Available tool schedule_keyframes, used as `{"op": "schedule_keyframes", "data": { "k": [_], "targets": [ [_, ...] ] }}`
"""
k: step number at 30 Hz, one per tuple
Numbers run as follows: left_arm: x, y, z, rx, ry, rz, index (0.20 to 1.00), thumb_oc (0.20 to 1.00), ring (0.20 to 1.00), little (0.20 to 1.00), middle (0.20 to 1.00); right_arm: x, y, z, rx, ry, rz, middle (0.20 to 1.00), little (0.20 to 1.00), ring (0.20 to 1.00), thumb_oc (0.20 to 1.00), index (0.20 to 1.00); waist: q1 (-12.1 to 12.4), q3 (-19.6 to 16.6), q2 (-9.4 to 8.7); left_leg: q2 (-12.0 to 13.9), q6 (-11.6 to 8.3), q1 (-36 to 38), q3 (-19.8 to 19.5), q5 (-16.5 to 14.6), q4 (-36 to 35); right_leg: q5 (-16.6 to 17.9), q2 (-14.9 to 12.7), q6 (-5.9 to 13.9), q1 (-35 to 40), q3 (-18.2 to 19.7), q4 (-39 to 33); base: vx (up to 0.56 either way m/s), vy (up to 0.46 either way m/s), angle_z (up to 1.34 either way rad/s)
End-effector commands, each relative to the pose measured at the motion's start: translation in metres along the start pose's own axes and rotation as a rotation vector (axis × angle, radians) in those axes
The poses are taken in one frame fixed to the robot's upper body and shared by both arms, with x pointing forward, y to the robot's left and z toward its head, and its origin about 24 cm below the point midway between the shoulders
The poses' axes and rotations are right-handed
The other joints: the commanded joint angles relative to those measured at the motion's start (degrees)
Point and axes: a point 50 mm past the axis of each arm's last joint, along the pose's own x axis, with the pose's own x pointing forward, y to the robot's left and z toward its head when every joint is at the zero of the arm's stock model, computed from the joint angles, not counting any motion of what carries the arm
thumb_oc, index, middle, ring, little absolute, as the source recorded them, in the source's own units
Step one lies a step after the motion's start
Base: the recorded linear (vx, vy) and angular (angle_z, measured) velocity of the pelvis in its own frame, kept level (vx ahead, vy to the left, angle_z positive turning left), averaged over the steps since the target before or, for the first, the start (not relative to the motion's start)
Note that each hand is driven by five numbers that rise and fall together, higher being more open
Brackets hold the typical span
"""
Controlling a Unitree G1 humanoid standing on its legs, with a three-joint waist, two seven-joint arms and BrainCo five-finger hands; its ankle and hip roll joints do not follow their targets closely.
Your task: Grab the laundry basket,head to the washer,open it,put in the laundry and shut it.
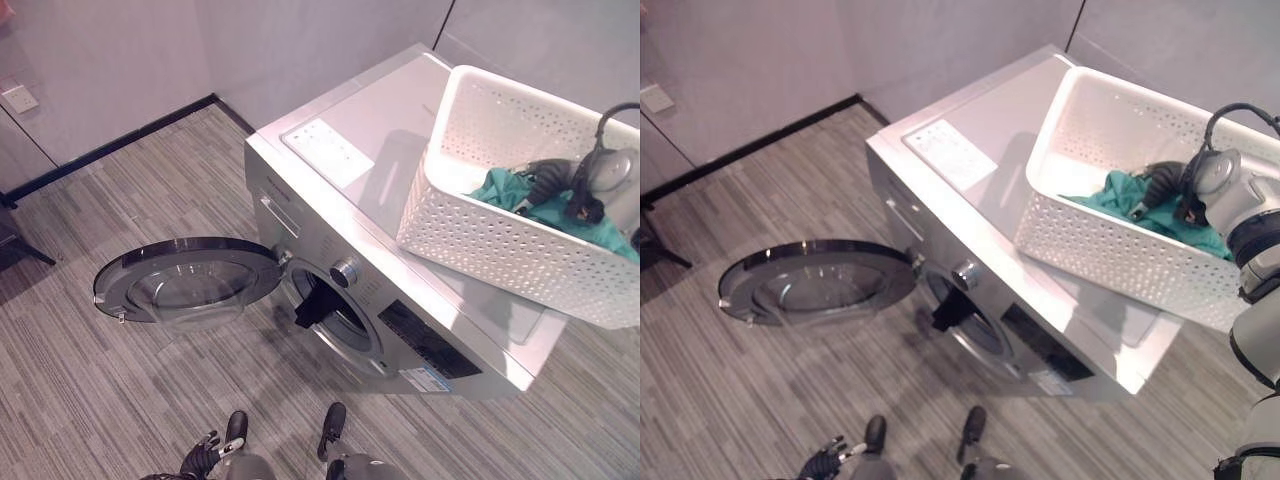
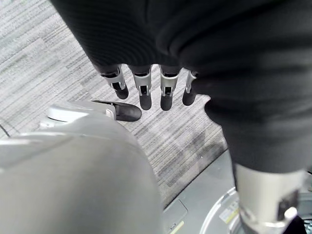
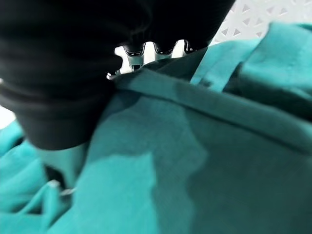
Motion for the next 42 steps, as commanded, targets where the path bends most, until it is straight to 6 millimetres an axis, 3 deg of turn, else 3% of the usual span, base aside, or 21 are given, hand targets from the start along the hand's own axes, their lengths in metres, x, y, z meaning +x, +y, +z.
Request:
{"op": "schedule_keyframes", "data": {
  "k": [1, 2, 3, 4, 8, 11, 17, 26, 35, 38, 39, 42],
  "targets": [
    [0.008, -0.001, 0.035, 0.034, -0.110, -0.019, 1.000, 1.000, 1.000, 1.000, 1.000, 0.009, 0.011, 0.018, 0.020, -0.056, 0.040, 0.200, 0.200, 0.200, 0.200, 0.200, 1.6, 3.1, -1.91, 1.6, 0.24, -0.2, -3.5, 13.3, -0.8, -6.9, -4.8, 5.48, 1.5, 7.4, 3.0, -0.01, 0.018, -0.14],
    [0.008, -0.003, 0.034, 0.028, -0.110, -0.009, 1.000, 1.000, 1.000, 1.000, 1.000, 0.007, 0.000, 0.039, 0.091, -0.175, -0.054, 0.200, 0.200, 0.200, 0.200, 0.200, 1.2, 3.0, -1.88, 1.7, 0.35, 0.1, -3.0, 12.8, -0.8, -6.6, -4.8, 5.52, 1.5, 7.7, 2.8, 0.00, 0.015, -0.17],
    [0.008, -0.003, 0.034, 0.029, -0.110, -0.009, 1.000, 1.000, 1.000, 1.000, 1.000, 0.007, 0.000, 0.039, 0.091, -0.175, -0.054, 0.200, 0.200, 0.200, 0.200, 0.200, 1.2, 3.0, -1.90, 1.7, 0.35, 0.1, -3.0, 12.8, -0.8, -6.6, -4.8, 5.52, 1.5, 7.7, 2.8, 0.00, 0.022, -0.19],
    [0.008, -0.002, 0.031, 0.030, -0.101, 0.006, 1.000, 1.000, 1.000, 1.000, 1.000, 0.004, -0.010, 0.056, 0.123, -0.257, -0.124, 0.200, 0.200, 0.200, 0.200, 0.200, 1.1, 2.9, -2.02, 1.6, 0.38, 0.4, -2.5, 12.4, -0.8, -6.4, -4.7, 5.59, 1.7, 7.9, 2.6, 0.00, 0.008, -0.09],
    [0.009, -0.001, 0.031, 0.030, -0.100, 0.020, 1.000, 1.000, 1.000, 1.000, 1.000, 0.003, -0.016, 0.071, 0.165, -0.325, -0.183, 0.200, 0.200, 0.200, 0.200, 0.200, 1.1, 2.7, -2.04, 1.6, 0.46, 0.9, -2.2, 12.0, -0.8, -6.3, -4.7, 5.61, 2.0, 8.1, 2.5, 0.01, 0.011, -0.12],
    [0.009, -0.001, 0.030, 0.037, -0.097, 0.031, 1.000, 1.000, 1.000, 1.000, 1.000, -0.003, -0.026, 0.101, 0.239, -0.456, -0.252, 0.200, 0.200, 0.200, 0.200, 0.200, 0.9, 2.3, -1.97, 1.8, 0.56, 1.7, -1.6, 11.3, -0.8, -6.4, -4.7, 5.69, 2.6, 8.3, 2.3, 0.01, 0.011, -0.05],
    [0.009, 0.000, 0.027, 0.048, -0.086, 0.043, 1.000, 1.000, 1.000, 1.000, 1.000, -0.019, -0.044, 0.130, 0.331, -0.619, -0.345, 0.200, 0.200, 0.200, 0.200, 0.200, 1.0, 1.7, -2.18, 1.8, 0.58, 2.4, -1.4, 10.3, -0.8, -6.8, -4.6, 5.72, 3.6, 8.2, 2.2, 0.01, 0.007, -0.01],
    [0.008, 0.003, 0.025, 0.045, -0.081, 0.064, 1.000, 1.000, 1.000, 1.000, 1.000, -0.027, -0.053, 0.126, 0.339, -0.643, -0.414, 0.200, 0.200, 0.200, 0.200, 0.200, 0.9, 1.2, -2.53, 1.7, 0.73, 3.1, -1.1, 9.0, -0.8, -7.2, -4.7, 5.87, 4.5, 8.0, 2.3, 0.00, 0.000, 0.00],
    [0.008, 0.003, 0.027, 0.065, -0.086, 0.063, 1.000, 1.000, 1.000, 1.000, 1.000, -0.035, -0.067, 0.113, 0.186, -0.549, -0.468, 0.200, 0.200, 0.200, 0.200, 0.200, -0.1, 0.4, -3.09, 1.9, 0.99, 5.2, -0.4, 8.2, -0.8, -7.8, -4.7, 5.84, 5.8, 8.3, 3.2, 0.00, 0.000, 0.00],
    [0.010, 0.000, 0.037, 0.122, -0.123, 0.039, 1.000, 1.000, 1.000, 1.000, 1.000, -0.054, -0.093, 0.103, 0.133, -0.492, -0.577, 0.200, 0.200, 0.200, 0.200, 0.200, -0.7, -0.4, -3.75, 2.1, 1.03, 6.0, -0.2, 7.9, -0.8, -7.7, -4.8, 6.02, 6.5, 8.4, 3.0, 0.01, 0.003, -0.01],
    [0.010, -0.002, 0.045, 0.136, -0.157, 0.027, 1.000, 1.000, 1.000, 1.000, 1.000, -0.065, -0.109, 0.090, 0.143, -0.439, -0.647, 0.200, 0.200, 0.200, 0.200, 0.200, -0.9, -0.8, -4.15, 2.2, 1.06, 6.2, -0.2, 7.8, -0.8, -7.6, -4.8, 6.13, 6.8, 8.4, 2.9, 0.00, 0.000, 0.00],
    [0.011, -0.007, 0.057, 0.149, -0.203, 0.007, 1.000, 1.000, 1.000, 1.000, 1.000, -0.079, -0.126, 0.074, 0.163, -0.384, -0.734, 0.200, 0.200, 0.200, 0.200, 0.200, -1.1, -1.2, -4.45, 2.2, 1.11, 6.6, -0.2, 7.6, -0.8, -7.6, -4.8, 6.18, 7.1, 8.4, 2.8, 0.00, 0.000, 0.00]
  ]
}}
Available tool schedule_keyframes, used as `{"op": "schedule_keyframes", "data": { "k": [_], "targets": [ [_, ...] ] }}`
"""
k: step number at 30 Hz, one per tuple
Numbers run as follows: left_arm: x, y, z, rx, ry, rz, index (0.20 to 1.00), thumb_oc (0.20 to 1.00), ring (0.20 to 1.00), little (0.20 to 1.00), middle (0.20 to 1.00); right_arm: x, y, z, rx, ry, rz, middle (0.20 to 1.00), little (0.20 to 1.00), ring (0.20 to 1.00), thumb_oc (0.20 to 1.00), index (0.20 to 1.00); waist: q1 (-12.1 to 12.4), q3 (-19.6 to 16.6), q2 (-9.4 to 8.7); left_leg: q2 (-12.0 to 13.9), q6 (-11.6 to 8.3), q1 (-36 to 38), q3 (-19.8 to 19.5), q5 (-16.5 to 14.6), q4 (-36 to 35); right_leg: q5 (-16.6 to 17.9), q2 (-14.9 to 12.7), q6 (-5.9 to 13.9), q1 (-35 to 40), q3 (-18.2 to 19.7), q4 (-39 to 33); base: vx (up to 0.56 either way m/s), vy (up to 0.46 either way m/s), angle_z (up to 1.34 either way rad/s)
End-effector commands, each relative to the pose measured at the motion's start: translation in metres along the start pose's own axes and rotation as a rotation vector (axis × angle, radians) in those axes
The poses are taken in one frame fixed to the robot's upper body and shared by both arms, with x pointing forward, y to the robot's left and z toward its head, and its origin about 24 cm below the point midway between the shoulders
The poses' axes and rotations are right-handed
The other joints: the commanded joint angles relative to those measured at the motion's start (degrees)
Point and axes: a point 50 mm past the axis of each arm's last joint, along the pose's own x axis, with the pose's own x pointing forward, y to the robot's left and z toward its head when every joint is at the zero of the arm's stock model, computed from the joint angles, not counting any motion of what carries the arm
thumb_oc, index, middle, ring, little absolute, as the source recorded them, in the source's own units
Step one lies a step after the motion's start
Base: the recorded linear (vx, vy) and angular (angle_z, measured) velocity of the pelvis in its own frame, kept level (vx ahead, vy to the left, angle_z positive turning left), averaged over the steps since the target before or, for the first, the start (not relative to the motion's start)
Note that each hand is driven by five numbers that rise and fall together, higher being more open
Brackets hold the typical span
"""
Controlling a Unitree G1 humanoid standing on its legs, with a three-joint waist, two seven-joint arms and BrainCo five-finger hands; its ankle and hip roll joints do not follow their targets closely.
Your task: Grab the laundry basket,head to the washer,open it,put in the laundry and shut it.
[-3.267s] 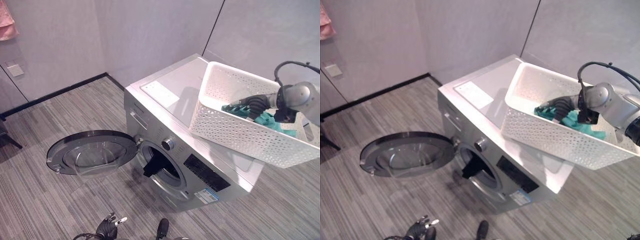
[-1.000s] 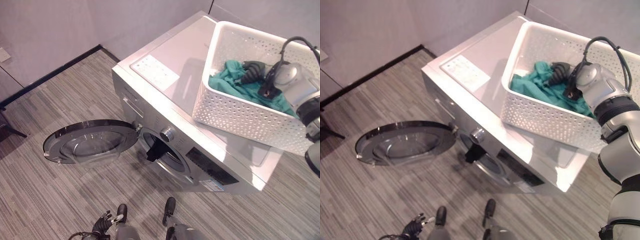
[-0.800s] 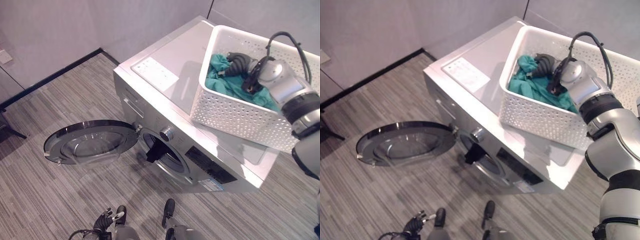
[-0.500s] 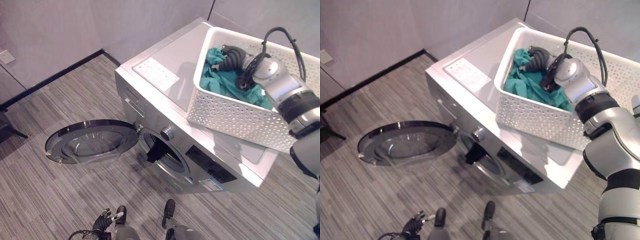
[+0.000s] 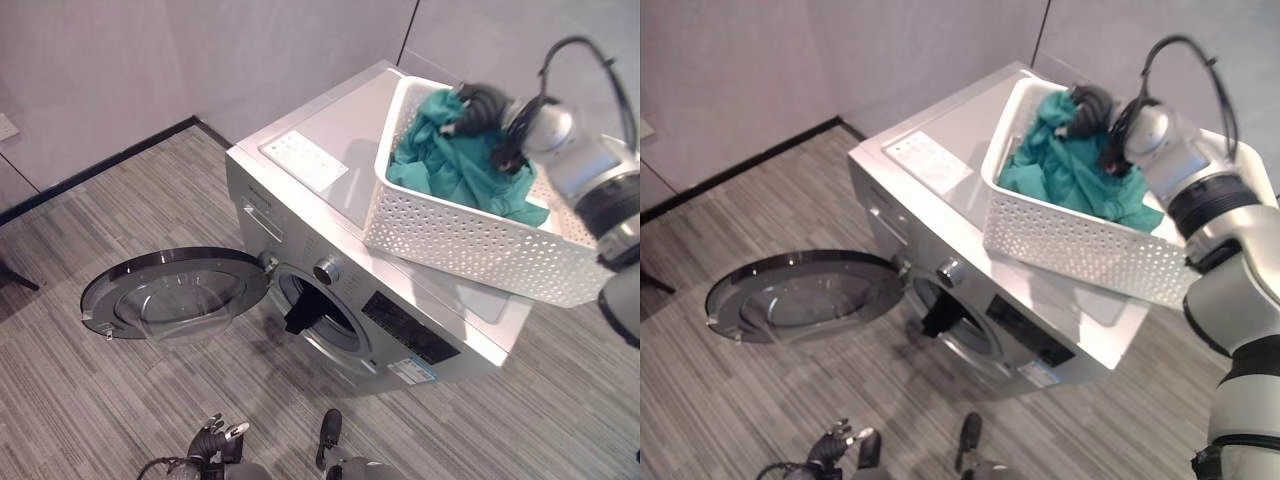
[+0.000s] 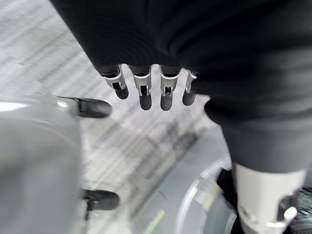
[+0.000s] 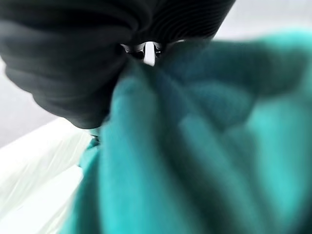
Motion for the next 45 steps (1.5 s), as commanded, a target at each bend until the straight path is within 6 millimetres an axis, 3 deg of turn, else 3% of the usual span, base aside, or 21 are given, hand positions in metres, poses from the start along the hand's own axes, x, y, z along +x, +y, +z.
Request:
{"op": "schedule_keyframes", "data": {
  "k": [1, 4, 5, 7, 14, 28, 37, 45],
  "targets": [
    [0.006, 0.006, 0.029, 0.105, -0.103, -0.010, 1.000, 1.000, 1.000, 1.000, 1.000, -0.025, -0.088, 0.006, -0.003, 0.009, -0.335, 0.200, 0.200, 0.200, 0.200, 0.200, 0.6, -0.7, -3.37, 1.5, 1.25, 2.4, -1.4, 7.4, -0.1, -9.0, -5.4, 6.48, 4.9, 5.7, 2.8, 0.03, 0.001, -0.01],
    [0.007, 0.004, 0.036, 0.107, -0.130, -0.020, 1.000, 1.000, 1.000, 1.000, 1.000, -0.039, -0.114, 0.003, 0.016, 0.024, -0.454, 0.200, 0.200, 0.200, 0.200, 0.200, 0.3, -1.4, -3.75, 1.6, 1.33, 2.9, -1.4, 7.1, -0.1, -9.2, -5.4, 6.55, 5.5, 5.8, 2.8, 0.02, 0.001, 0.00],
    [0.007, 0.004, 0.036, 0.107, -0.130, -0.020, 1.000, 1.000, 1.000, 1.000, 1.000, -0.039, -0.114, 0.003, 0.016, 0.024, -0.454, 0.200, 0.200, 0.200, 0.200, 0.200, 0.4, -1.3, -3.73, 1.6, 1.33, 3.0, -1.4, 7.1, -0.1, -9.2, -5.4, 6.55, 5.6, 5.8, 2.8, 0.00, 0.000, 0.00],
    [0.007, 0.000, 0.039, 0.112, -0.144, -0.033, 1.000, 1.000, 1.000, 1.000, 1.000, -0.055, -0.139, 0.004, 0.010, 0.025, -0.586, 0.200, 0.200, 0.200, 0.200, 0.200, 0.0, -2.0, -3.97, 1.5, 1.48, 3.7, -1.3, 6.7, -0.1, -9.4, -5.5, 6.61, 6.2, 5.7, 2.8, 0.03, 0.008, 0.00],
    [0.007, 0.000, 0.037, 0.120, -0.136, -0.016, 1.000, 1.000, 1.000, 1.000, 1.000, -0.078, -0.165, -0.003, 0.026, 0.032, -0.786, 0.200, 0.200, 0.200, 0.200, 0.200, -0.7, -3.3, -3.97, 1.5, 1.81, 5.2, -1.1, 5.8, -0.1, -9.8, -5.6, 6.78, 7.6, 5.9, 2.8, 0.02, 0.008, 0.00],
    [0.006, -0.003, 0.030, 0.129, -0.104, -0.015, 1.000, 1.000, 1.000, 1.000, 1.000, -0.106, -0.182, -0.035, -0.164, 0.259, -0.920, 0.200, 0.200, 0.200, 0.200, 0.200, -2.2, -4.8, -3.29, 0.2, 2.78, 7.4, 0.3, 3.1, -0.1, -9.1, -6.7, 7.64, 8.8, 7.1, 2.4, 0.01, 0.036, -0.05],
    [0.005, -0.007, 0.023, 0.132, -0.081, -0.022, 1.000, 1.000, 1.000, 1.000, 1.000, -0.152, -0.205, -0.058, -0.217, 0.364, -1.109, 0.200, 0.200, 0.200, 0.200, 0.200, -3.7, -5.6, -2.87, -1.6, 3.82, 8.7, 1.9, -0.5, -0.1, -8.1, -8.2, 8.76, 8.7, 8.8, 2.0, 0.00, 0.059, -0.08],
    [0.004, -0.010, 0.016, 0.118, -0.056, -0.015, 1.000, 1.000, 1.000, 1.000, 1.000, -0.171, -0.207, -0.067, -0.320, 0.386, -1.168, 0.200, 0.200, 0.200, 0.200, 0.200, -5.4, -5.7, -2.10, -2.9, 4.88, 10.1, 3.9, -3.3, -0.1, -7.2, -9.4, 9.49, 8.3, 10.6, 2.0, 0.00, 0.053, -0.15]
  ]
}}
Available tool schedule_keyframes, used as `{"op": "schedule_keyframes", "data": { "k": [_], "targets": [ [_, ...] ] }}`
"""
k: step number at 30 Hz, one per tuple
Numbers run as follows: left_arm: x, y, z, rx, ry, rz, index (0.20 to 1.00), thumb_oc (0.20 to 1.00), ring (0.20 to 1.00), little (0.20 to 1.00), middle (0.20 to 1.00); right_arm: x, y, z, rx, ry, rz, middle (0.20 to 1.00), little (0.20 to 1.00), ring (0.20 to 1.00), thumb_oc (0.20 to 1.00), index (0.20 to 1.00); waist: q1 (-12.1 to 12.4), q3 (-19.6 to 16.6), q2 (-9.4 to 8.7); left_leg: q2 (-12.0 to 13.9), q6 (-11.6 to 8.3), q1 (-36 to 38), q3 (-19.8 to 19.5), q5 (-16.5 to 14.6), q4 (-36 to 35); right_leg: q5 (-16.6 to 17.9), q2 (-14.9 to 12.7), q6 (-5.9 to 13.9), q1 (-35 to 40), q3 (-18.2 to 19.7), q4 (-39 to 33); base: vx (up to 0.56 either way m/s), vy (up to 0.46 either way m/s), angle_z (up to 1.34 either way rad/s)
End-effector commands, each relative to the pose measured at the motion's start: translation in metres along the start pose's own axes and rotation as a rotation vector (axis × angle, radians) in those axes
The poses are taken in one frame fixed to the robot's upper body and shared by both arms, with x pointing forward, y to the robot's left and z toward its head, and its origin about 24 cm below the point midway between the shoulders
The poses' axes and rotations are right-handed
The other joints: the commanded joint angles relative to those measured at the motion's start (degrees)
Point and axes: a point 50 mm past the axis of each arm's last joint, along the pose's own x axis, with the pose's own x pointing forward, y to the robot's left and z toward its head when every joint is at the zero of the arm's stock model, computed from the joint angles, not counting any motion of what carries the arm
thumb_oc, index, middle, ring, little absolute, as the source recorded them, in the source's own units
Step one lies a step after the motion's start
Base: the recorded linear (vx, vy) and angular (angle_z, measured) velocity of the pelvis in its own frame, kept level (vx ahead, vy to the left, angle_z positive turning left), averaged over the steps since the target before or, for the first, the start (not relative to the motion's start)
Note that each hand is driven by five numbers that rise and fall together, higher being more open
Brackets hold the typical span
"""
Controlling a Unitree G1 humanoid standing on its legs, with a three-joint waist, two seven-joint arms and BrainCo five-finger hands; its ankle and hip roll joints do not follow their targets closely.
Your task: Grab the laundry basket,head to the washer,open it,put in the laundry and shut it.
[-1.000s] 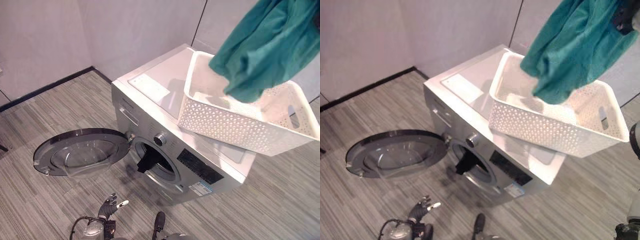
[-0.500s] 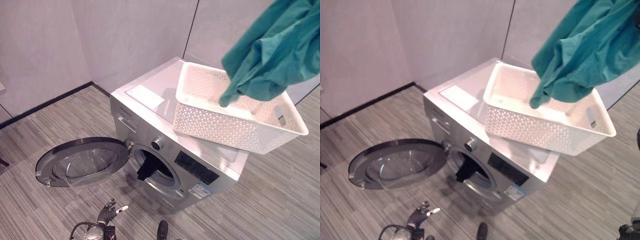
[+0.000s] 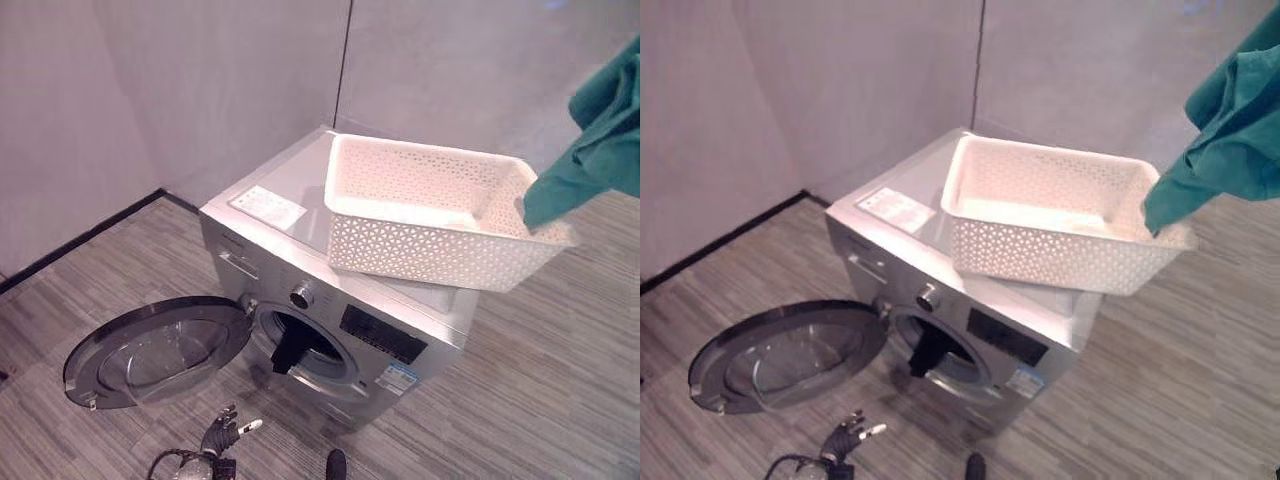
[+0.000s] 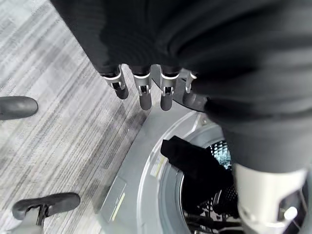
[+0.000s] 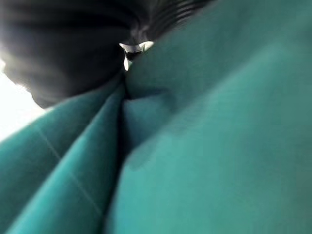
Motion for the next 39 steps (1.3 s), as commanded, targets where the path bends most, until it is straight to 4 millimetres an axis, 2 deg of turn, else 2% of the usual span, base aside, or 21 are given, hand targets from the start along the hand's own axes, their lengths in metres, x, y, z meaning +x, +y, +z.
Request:
{"op": "schedule_keyframes", "data": {
  "k": [1, 4, 5, 7, 9, 11, 15, 17, 18, 22, 24, 26, 28, 30, 31, 32, 33, 34, 36, 37, 39],
  "targets": [
    [0.007, 0.010, 0.022, 0.064, -0.060, 0.024, 1.000, 1.000, 1.000, 1.000, 1.000, 0.006, -0.057, -0.021, 0.012, 0.063, -0.233, 0.200, 0.200, 0.200, 0.200, 0.200, 0.5, 0.8, -3.22, 0.6, 2.30, 3.3, -2.1, -1.8, 0.5, -7.8, -6.6, 8.07, 4.5, 4.5, 2.5, 0.00, 0.057, -0.18],
    [0.007, 0.010, 0.020, 0.066, -0.054, 0.026, 1.000, 1.000, 1.000, 1.000, 1.000, 0.004, -0.060, -0.029, 0.015, 0.082, -0.248, 0.200, 0.200, 0.200, 0.200, 0.200, 0.1, 0.7, -3.21, 0.4, 2.42, 3.6, -1.6, -2.1, 0.5, -7.7, -6.8, 8.21, 4.6, 4.8, 2.4, 0.00, 0.029, -0.11],
    [0.007, 0.009, 0.019, 0.057, -0.052, 0.027, 1.000, 1.000, 1.000, 1.000, 1.000, 0.001, -0.064, -0.040, 0.018, 0.106, -0.252, 0.200, 0.200, 0.200, 0.200, 0.200, -0.5, 0.7, -2.99, 0.2, 2.52, 3.8, -1.3, -2.5, 0.5, -7.5, -7.0, 8.37, 4.5, 5.1, 2.5, -0.01, 0.032, -0.19],
    [0.007, 0.008, 0.019, 0.047, -0.051, 0.031, 1.000, 1.000, 1.000, 1.000, 1.000, -0.002, -0.065, -0.048, 0.018, 0.116, -0.249, 0.200, 0.200, 0.200, 0.200, 0.200, -1.0, 0.8, -2.72, 0.1, 2.64, 3.9, -0.9, -2.7, 0.5, -7.4, -7.1, 8.47, 4.3, 5.5, 2.5, -0.02, 0.034, -0.08],
    [0.007, 0.008, 0.018, 0.041, -0.049, 0.034, 1.000, 1.000, 1.000, 1.000, 1.000, -0.005, -0.064, -0.052, 0.019, 0.119, -0.240, 0.200, 0.200, 0.200, 0.200, 0.200, -1.3, 0.8, -2.52, 0.0, 2.72, 4.0, -0.6, -2.9, 0.5, -7.3, -7.3, 8.52, 4.2, 5.8, 2.5, -0.01, 0.014, -0.04],
    [0.007, 0.002, 0.017, 0.013, -0.050, 0.028, 1.000, 1.000, 1.000, 1.000, 1.000, -0.011, -0.056, -0.056, 0.032, 0.106, -0.214, 0.200, 0.200, 0.200, 0.200, 0.200, -2.1, 1.0, -1.51, -0.3, 2.98, 4.4, 0.1, -3.5, 0.5, -7.1, -7.4, 8.70, 3.9, 6.4, 2.5, -0.02, 0.031, -0.21],
    [0.007, -0.004, 0.017, -0.013, -0.062, 0.024, 1.000, 1.000, 1.000, 1.000, 1.000, -0.027, -0.026, -0.066, 0.059, 0.094, -0.140, 0.200, 0.200, 0.200, 0.200, 0.200, -3.3, 1.2, -0.12, -0.7, 3.41, 5.0, 1.0, -4.2, 0.5, -6.8, -7.5, 8.83, 3.5, 7.6, 2.5, -0.01, 0.015, -0.12],
    [0.006, -0.001, 0.018, -0.013, -0.070, 0.031, 1.000, 1.000, 1.000, 1.000, 1.000, -0.043, -0.003, -0.076, 0.068, 0.102, -0.088, 0.200, 0.200, 0.200, 0.200, 0.200, -3.7, 1.3, -0.51, -0.8, 3.55, 5.2, 1.3, -4.3, 0.5, -6.7, -7.5, 8.80, 3.3, 7.9, 2.6, -0.03, 0.017, -0.22],
    [0.007, -0.004, 0.020, -0.027, -0.082, 0.027, 1.000, 1.000, 1.000, 1.000, 1.000, -0.049, 0.010, -0.074, 0.079, 0.084, -0.045, 0.200, 0.200, 0.200, 0.200, 0.200, -4.1, 1.6, 0.13, -0.8, 3.65, 5.2, 1.4, -4.3, 0.5, -6.6, -7.6, 8.82, 3.2, 8.2, 2.6, -0.03, 0.020, -0.16],
    [0.006, -0.001, 0.027, -0.003, -0.114, 0.037, 1.000, 1.000, 1.000, 1.000, 1.000, -0.104, 0.072, -0.091, 0.183, 0.120, 0.141, 0.200, 0.200, 0.200, 0.200, 0.200, -4.8, 1.8, -0.11, -1.0, 4.00, 5.5, 2.3, -4.7, 0.5, -6.1, -7.6, 8.95, 3.0, 9.0, 2.0, -0.03, 0.007, -0.11],
    [0.007, 0.003, 0.031, 0.006, -0.129, 0.049, 1.000, 1.000, 1.000, 1.000, 1.000, -0.136, 0.093, -0.100, 0.193, 0.137, 0.230, 0.200, 0.200, 0.200, 0.200, 0.200, -4.6, 2.0, -0.14, -1.1, 4.09, 5.6, 2.5, -4.7, 0.5, -6.0, -7.7, 8.93, 2.9, 9.1, 2.0, -0.02, -0.002, -0.09],
    [0.006, 0.009, 0.034, 0.011, -0.138, 0.068, 1.000, 1.000, 1.000, 1.000, 1.000, -0.167, 0.107, -0.108, 0.200, 0.154, 0.300, 0.200, 0.200, 0.200, 0.200, 0.200, -4.4, 2.2, -0.23, -1.1, 4.16, 5.7, 2.6, -4.7, 0.5, -6.1, -7.7, 8.87, 3.0, 9.2, 2.0, -0.02, -0.003, -0.06],
    [0.007, 0.013, 0.037, 0.007, -0.147, 0.089, 1.000, 1.000, 1.000, 1.000, 1.000, -0.190, 0.122, -0.105, 0.244, 0.162, 0.358, 0.200, 0.200, 0.200, 0.200, 0.200, -4.6, 2.4, 0.07, -1.2, 4.25, 5.7, 2.7, -4.7, 0.5, -6.2, -7.8, 8.84, 3.0, 9.2, 2.1, -0.01, -0.006, -0.08],
    [0.007, 0.014, 0.039, 0.011, -0.153, 0.097, 1.000, 1.000, 1.000, 1.000, 1.000, -0.201, 0.127, -0.101, 0.266, 0.154, 0.388, 0.200, 0.200, 0.200, 0.200, 0.200, -4.7, 2.5, 0.11, -1.2, 4.27, 5.8, 2.8, -4.7, 0.5, -6.2, -7.8, 8.84, 3.0, 9.2, 2.1, 0.00, -0.002, -0.02],
    [0.007, 0.016, 0.041, 0.013, -0.160, 0.105, 1.000, 1.000, 1.000, 1.000, 1.000, -0.213, 0.130, -0.100, 0.288, 0.158, 0.414, 0.200, 0.200, 0.200, 0.200, 0.200, -4.8, 2.5, 0.07, -1.2, 4.28, 5.9, 3.0, -4.8, 0.5, -6.2, -7.8, 8.83, 3.0, 9.2, 2.1, 0.00, 0.000, 0.00],
    [0.007, 0.019, 0.045, 0.008, -0.175, 0.123, 1.000, 1.000, 1.000, 1.000, 1.000, -0.236, 0.137, -0.095, 0.332, 0.162, 0.457, 0.200, 0.200, 0.200, 0.200, 0.200, -5.0, 2.7, 0.28, -1.1, 4.30, 6.0, 3.3, -4.6, 0.6, -6.2, -7.7, 8.77, 3.0, 9.3, 2.2, -0.04, -0.011, -0.01],
    [0.008, 0.020, 0.048, 0.006, -0.183, 0.131, 1.000, 1.000, 1.000, 1.000, 1.000, -0.247, 0.139, -0.092, 0.367, 0.162, 0.480, 0.200, 0.200, 0.200, 0.200, 0.200, -5.3, 2.9, 0.24, -1.1, 4.34, 6.1, 3.5, -4.6, 0.9, -6.1, -7.7, 8.73, 2.9, 9.5, 2.2, -0.04, -0.009, 0.03],
    [0.007, 0.021, 0.048, 0.008, -0.182, 0.131, 1.000, 1.000, 1.000, 1.000, 1.000, -0.248, 0.139, -0.092, 0.367, 0.164, 0.481, 0.200, 0.200, 0.200, 0.200, 0.200, -5.2, 2.9, 0.12, -1.1, 4.34, 6.1, 3.5, -4.7, 1.0, -6.1, -7.7, 8.72, 2.9, 9.6, 2.2, -0.03, -0.006, 0.03],
    [0.007, 0.024, 0.053, 0.008, -0.204, 0.146, 1.000, 1.000, 1.000, 1.000, 1.000, -0.273, 0.147, -0.085, 0.433, 0.183, 0.539, 0.200, 0.200, 0.200, 0.200, 0.200, -5.7, 2.9, 0.02, -1.0, 4.34, 6.1, 4.6, -5.2, 2.5, -5.7, -7.5, 8.70, 2.7, 10.5, 1.9, -0.03, -0.004, -0.07],
    [0.007, 0.025, 0.053, 0.010, -0.204, 0.147, 1.000, 1.000, 1.000, 1.000, 1.000, -0.274, 0.147, -0.085, 0.434, 0.185, 0.540, 0.200, 0.200, 0.200, 0.200, 0.200, -5.5, 2.9, -0.11, -1.0, 4.33, 6.0, 4.7, -5.4, 2.8, -5.7, -7.5, 8.71, 2.6, 10.6, 1.9, -0.03, -0.005, -0.12],
    [0.006, 0.029, 0.065, 0.083, -0.254, 0.151, 1.000, 1.000, 1.000, 1.000, 1.000, -0.296, 0.157, -0.075, 0.508, 0.204, 0.615, 0.200, 0.200, 0.200, 0.200, 0.200, -6.0, 3.3, -0.36, -0.5, 4.19, 5.5, 6.0, -5.8, 5.7, -5.3, -7.2, 8.71, 2.2, 11.4, 2.0, -0.07, -0.016, -0.34]
  ]
}}
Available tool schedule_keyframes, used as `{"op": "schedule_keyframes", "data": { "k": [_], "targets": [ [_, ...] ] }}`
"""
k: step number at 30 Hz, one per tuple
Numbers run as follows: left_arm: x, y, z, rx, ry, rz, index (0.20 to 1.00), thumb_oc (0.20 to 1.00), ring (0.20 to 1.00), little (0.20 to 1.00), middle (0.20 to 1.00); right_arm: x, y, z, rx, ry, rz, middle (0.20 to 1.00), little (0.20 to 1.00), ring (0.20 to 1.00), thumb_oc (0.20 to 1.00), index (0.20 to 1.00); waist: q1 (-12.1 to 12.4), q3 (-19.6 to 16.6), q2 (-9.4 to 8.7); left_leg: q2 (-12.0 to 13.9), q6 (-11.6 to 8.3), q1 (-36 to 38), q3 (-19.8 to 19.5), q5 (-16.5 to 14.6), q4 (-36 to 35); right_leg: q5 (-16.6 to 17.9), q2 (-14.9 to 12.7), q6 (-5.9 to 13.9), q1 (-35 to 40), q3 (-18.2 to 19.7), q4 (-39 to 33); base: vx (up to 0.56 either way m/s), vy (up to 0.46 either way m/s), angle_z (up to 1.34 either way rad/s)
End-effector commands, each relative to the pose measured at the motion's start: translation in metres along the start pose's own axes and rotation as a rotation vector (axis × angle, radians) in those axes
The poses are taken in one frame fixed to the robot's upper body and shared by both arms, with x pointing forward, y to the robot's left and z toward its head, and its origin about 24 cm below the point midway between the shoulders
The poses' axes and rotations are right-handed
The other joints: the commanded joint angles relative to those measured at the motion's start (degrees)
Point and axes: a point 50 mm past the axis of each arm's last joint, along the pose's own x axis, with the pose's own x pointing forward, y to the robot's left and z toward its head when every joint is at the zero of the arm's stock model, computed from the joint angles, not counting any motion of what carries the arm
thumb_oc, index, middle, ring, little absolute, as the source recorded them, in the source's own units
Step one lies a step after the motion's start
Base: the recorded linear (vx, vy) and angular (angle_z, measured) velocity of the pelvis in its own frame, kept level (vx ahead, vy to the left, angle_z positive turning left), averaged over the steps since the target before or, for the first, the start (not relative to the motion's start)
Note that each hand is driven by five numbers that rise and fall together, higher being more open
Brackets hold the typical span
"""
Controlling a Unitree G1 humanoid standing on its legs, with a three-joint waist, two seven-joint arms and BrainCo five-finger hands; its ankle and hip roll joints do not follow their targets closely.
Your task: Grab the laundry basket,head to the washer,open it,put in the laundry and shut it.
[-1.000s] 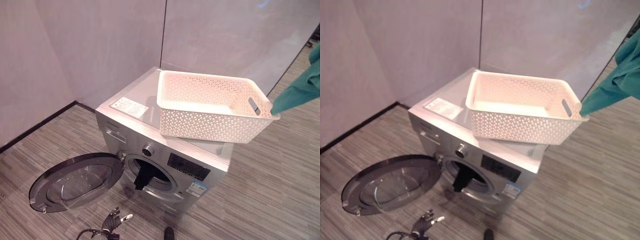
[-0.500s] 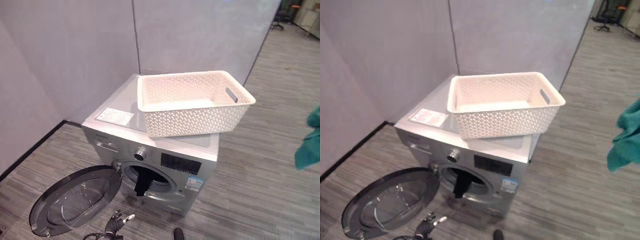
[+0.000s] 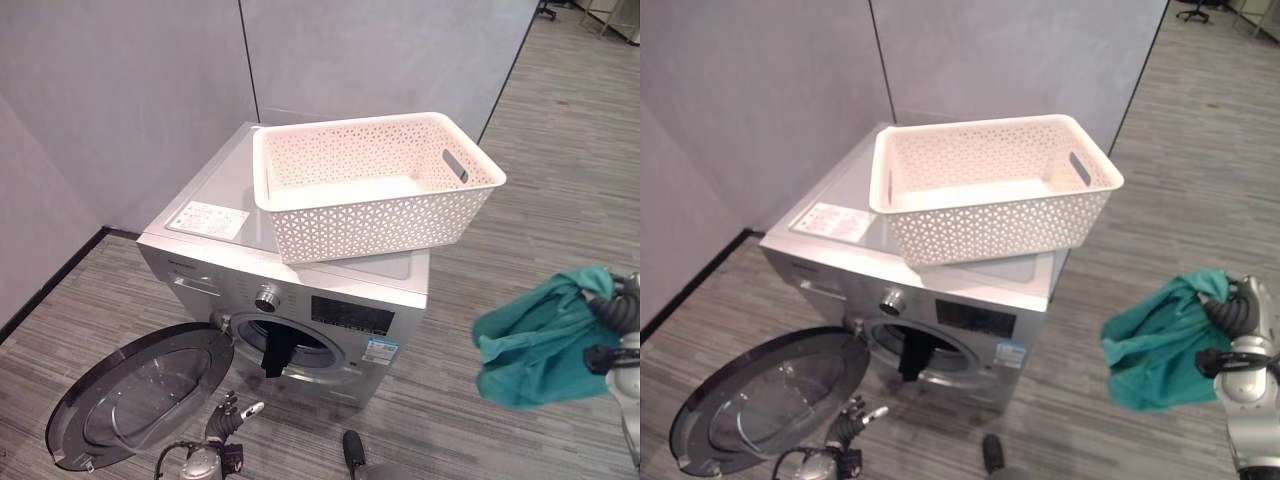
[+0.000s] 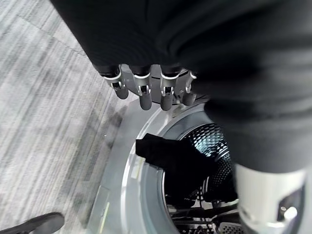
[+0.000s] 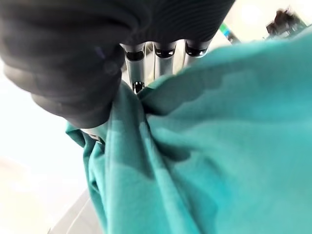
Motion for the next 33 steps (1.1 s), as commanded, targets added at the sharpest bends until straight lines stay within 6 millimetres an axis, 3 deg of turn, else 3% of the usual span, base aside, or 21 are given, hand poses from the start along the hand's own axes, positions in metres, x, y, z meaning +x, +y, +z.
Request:
{"op": "schedule_keyframes", "data": {
  "k": [1, 4, 6, 7, 9, 11, 14, 16, 17, 18, 19, 20, 23, 24, 25, 29, 30, 31, 32, 33],
  "targets": [
    [0.007, 0.027, 0.041, 0.197, -0.166, 0.042, 1.000, 1.000, 1.000, 1.000, 1.000, 0.013, -0.006, 0.028, 0.070, -0.136, -0.030, 0.200, 0.200, 0.200, 0.200, 0.200, 0.2, -1.1, -4.00, 3.7, 0.54, 0.1, -2.2, -3.6, 6.9, -6.5, -5.4, 6.34, 2.2, 2.2, 2.1, -0.10, -0.026, -0.41],
    [0.010, 0.033, 0.067, 0.258, -0.260, 0.072, 1.000, 1.000, 1.000, 1.000, 1.000, 0.010, 0.016, 0.035, 0.159, -0.158, 0.040, 0.200, 0.200, 0.200, 0.200, 0.200, 1.0, 0.2, -4.86, 4.4, -0.36, -1.4, -5.3, -3.2, 11.3, -5.9, -4.0, 6.27, 1.4, 4.8, 2.3, -0.11, -0.003, -0.34],
    [0.010, 0.031, 0.080, 0.276, -0.309, 0.077, 1.000, 1.000, 1.000, 1.000, 1.000, 0.007, 0.032, 0.038, 0.213, -0.157, 0.095, 0.200, 0.200, 0.200, 0.200, 0.200, 1.6, 0.7, -5.08, 3.3, 0.19, -0.8, -9.3, -6.1, 10.1, -5.1, -4.1, 6.96, 0.2, 5.8, 2.5, -0.10, 0.044, -0.38],
    [0.010, 0.032, 0.080, 0.276, -0.309, 0.077, 1.000, 1.000, 1.000, 1.000, 1.000, 0.007, 0.032, 0.038, 0.214, -0.158, 0.095, 0.200, 0.200, 0.200, 0.200, 0.200, 1.6, 0.7, -5.10, 3.3, 0.20, -0.8, -9.3, -6.1, 10.1, -5.1, -4.1, 6.97, 0.2, 5.8, 2.5, -0.07, 0.070, -0.34],
    [0.008, 0.025, 0.090, 0.290, -0.361, 0.059, 1.000, 1.000, 1.000, 1.000, 1.000, 0.004, 0.049, 0.043, 0.227, -0.159, 0.176, 0.200, 0.200, 0.200, 0.200, 0.200, 1.5, 1.5, -4.48, 1.4, 1.98, 0.5, -9.9, -10.5, 9.5, -4.0, -5.1, 8.57, -2.0, 7.0, 3.1, -0.13, 0.231, -0.64],
    [0.007, 0.025, 0.094, 0.307, -0.381, 0.054, 1.000, 1.000, 1.000, 1.000, 1.000, 0.005, 0.054, 0.047, 0.241, -0.172, 0.193, 0.200, 0.200, 0.200, 0.200, 0.200, 1.9, 1.6, -4.83, -0.1, 2.66, 0.4, -10.2, -10.7, 9.2, -3.1, -5.7, 9.15, -3.1, 7.7, 3.3, -0.11, 0.178, -0.50],
    [0.000, 0.014, 0.116, 0.524, -0.485, -0.036, 1.000, 1.000, 1.000, 1.000, 1.000, 0.002, 0.063, 0.053, 0.258, -0.183, 0.241, 0.200, 0.200, 0.200, 0.200, 0.200, 1.7, 3.1, -4.02, -4.3, 4.99, 1.4, -9.7, -11.9, 7.5, -1.1, -8.1, 11.14, -5.0, 8.0, 3.5, -0.15, 0.243, -0.49],
    [-0.002, 0.014, 0.124, 0.570, -0.516, -0.045, 1.000, 1.000, 1.000, 1.000, 1.000, 0.003, 0.066, 0.056, 0.265, -0.191, 0.250, 0.200, 0.200, 0.200, 0.200, 0.200, 1.8, 4.0, -3.80, -5.0, 5.43, 1.6, -9.2, -11.9, 7.3, -1.0, -8.5, 11.14, -5.6, 7.3, 4.2, -0.14, 0.131, -0.14],
    [-0.002, 0.015, 0.133, 0.594, -0.542, -0.050, 1.000, 1.000, 1.000, 1.000, 1.000, 0.004, 0.071, 0.061, 0.272, -0.201, 0.262, 0.200, 0.200, 0.200, 0.200, 0.200, 2.3, 5.3, -3.56, -5.3, 5.57, 1.3, -8.6, -11.7, 7.6, -0.1, -9.4, 11.14, -6.8, 5.2, 6.0, -0.18, 0.069, -0.25],
    [-0.003, 0.014, 0.142, 0.604, -0.568, -0.055, 1.000, 1.000, 1.000, 1.000, 1.000, 0.004, 0.076, 0.067, 0.286, -0.215, 0.276, 0.200, 0.200, 0.200, 0.200, 0.200, 3.0, 6.5, -2.85, -5.1, 5.73, 1.0, -8.0, -11.6, 7.7, -1.1, -10.6, 11.14, -7.2, 1.4, 7.7, -0.19, 0.066, -0.36],
    [-0.002, 0.014, 0.143, 0.604, -0.569, -0.054, 1.000, 1.000, 1.000, 1.000, 1.000, 0.005, 0.076, 0.068, 0.288, -0.216, 0.276, 0.200, 0.200, 0.200, 0.200, 0.200, 2.9, 6.6, -3.11, -5.3, 5.71, 0.8, -8.1, -11.2, 7.7, -0.9, -10.8, 11.14, -7.4, 1.4, 7.7, -0.32, 0.089, -0.58],
    [-0.004, 0.011, 0.164, 0.655, -0.622, -0.078, 1.000, 1.000, 1.000, 1.000, 1.000, 0.002, 0.088, 0.075, 0.311, -0.224, 0.312, 0.200, 0.200, 0.200, 0.200, 0.200, 4.0, 7.8, -1.63, -4.9, 6.05, -1.0, -7.0, -9.4, 8.0, -5.9, -13.1, 8.53, -4.5, -7.3, 13.1, -0.32, 0.049, -0.45],
    [-0.004, 0.011, 0.170, 0.704, -0.628, -0.098, 1.000, 1.000, 1.000, 1.000, 1.000, -0.001, 0.091, 0.077, 0.332, -0.234, 0.339, 0.200, 0.200, 0.200, 0.200, 0.200, 4.6, 7.4, -1.36, -4.6, 6.30, -3.0, -7.2, -7.3, 7.9, -8.2, -12.4, 7.42, -2.9, -7.3, 18.3, -0.22, 0.013, 0.02],
    [-0.003, 0.012, 0.170, 0.744, -0.610, -0.116, 1.000, 1.000, 1.000, 1.000, 1.000, -0.006, 0.096, 0.083, 0.354, -0.259, 0.384, 0.200, 0.200, 0.200, 0.200, 0.200, 5.7, 6.3, -1.11, -4.2, 6.34, -4.2, -7.0, -6.2, 7.6, -11.5, -11.4, 6.41, -0.2, -8.0, 20.6, -0.18, -0.098, 0.29],
    [-0.004, 0.013, 0.166, 0.788, -0.591, -0.153, 1.000, 1.000, 1.000, 1.000, 1.000, -0.009, 0.103, 0.091, 0.385, -0.286, 0.436, 0.200, 0.200, 0.200, 0.200, 0.200, 7.4, 4.6, -1.74, -4.0, 6.02, -5.3, -6.3, -5.1, 6.9, -13.7, -10.5, 6.03, 3.6, -9.4, 18.3, -0.18, -0.097, 0.19],
    [-0.006, 0.010, 0.164, 0.834, -0.581, -0.197, 1.000, 1.000, 1.000, 1.000, 1.000, -0.013, 0.109, 0.103, 0.421, -0.332, 0.495, 0.200, 0.200, 0.200, 0.200, 0.200, 8.8, 3.5, -2.34, -3.7, 5.88, -6.9, -5.5, -3.7, 6.7, -15.1, -9.0, 5.67, 5.8, -10.2, 16.7, -0.13, -0.088, -0.18],
    [-0.006, 0.005, 0.165, 0.875, -0.588, -0.228, 1.000, 1.000, 1.000, 1.000, 1.000, -0.016, 0.117, 0.122, 0.465, -0.388, 0.547, 0.200, 0.200, 0.200, 0.200, 0.200, 9.9, 3.7, -3.23, -3.3, 5.72, -8.0, -4.6, -2.8, 6.5, -16.6, -7.7, 5.11, 6.7, -10.4, 15.7, -0.42, -0.294, -0.37],
    [-0.006, -0.016, 0.170, 0.900, -0.619, -0.302, 1.000, 1.000, 1.000, 1.000, 1.000, -0.018, 0.117, 0.147, 0.518, -0.485, 0.586, 0.200, 0.200, 0.200, 0.200, 0.200, 10.5, 4.5, -4.22, -2.4, 4.39, -12.0, -4.7, 0.1, 7.0, -18.3, -5.5, 3.30, 6.5, -9.0, 11.8, -0.37, -0.269, -0.31],
    [-0.006, -0.017, 0.170, 0.900, -0.621, -0.303, 1.000, 1.000, 1.000, 1.000, 1.000, -0.018, 0.117, 0.147, 0.518, -0.485, 0.584, 0.200, 0.200, 0.200, 0.200, 0.200, 10.5, 4.5, -4.15, -2.4, 4.30, -12.3, -4.8, 0.2, 7.2, -18.3, -5.4, 3.20, 6.4, -9.1, 11.9, -0.36, -0.279, -0.28],
    [-0.006, -0.043, 0.178, 0.918, -0.673, -0.381, 1.000, 1.000, 1.000, 1.000, 1.000, -0.020, 0.112, 0.157, 0.536, -0.541, 0.598, 0.200, 0.200, 0.200, 0.200, 0.200, 10.5, 6.0, -4.47, -1.4, 2.61, -15.7, -6.3, 1.8, 9.1, -19.0, -4.6, 2.16, 5.5, -9.5, 11.9, -0.23, -0.131, -0.20]
  ]
}}
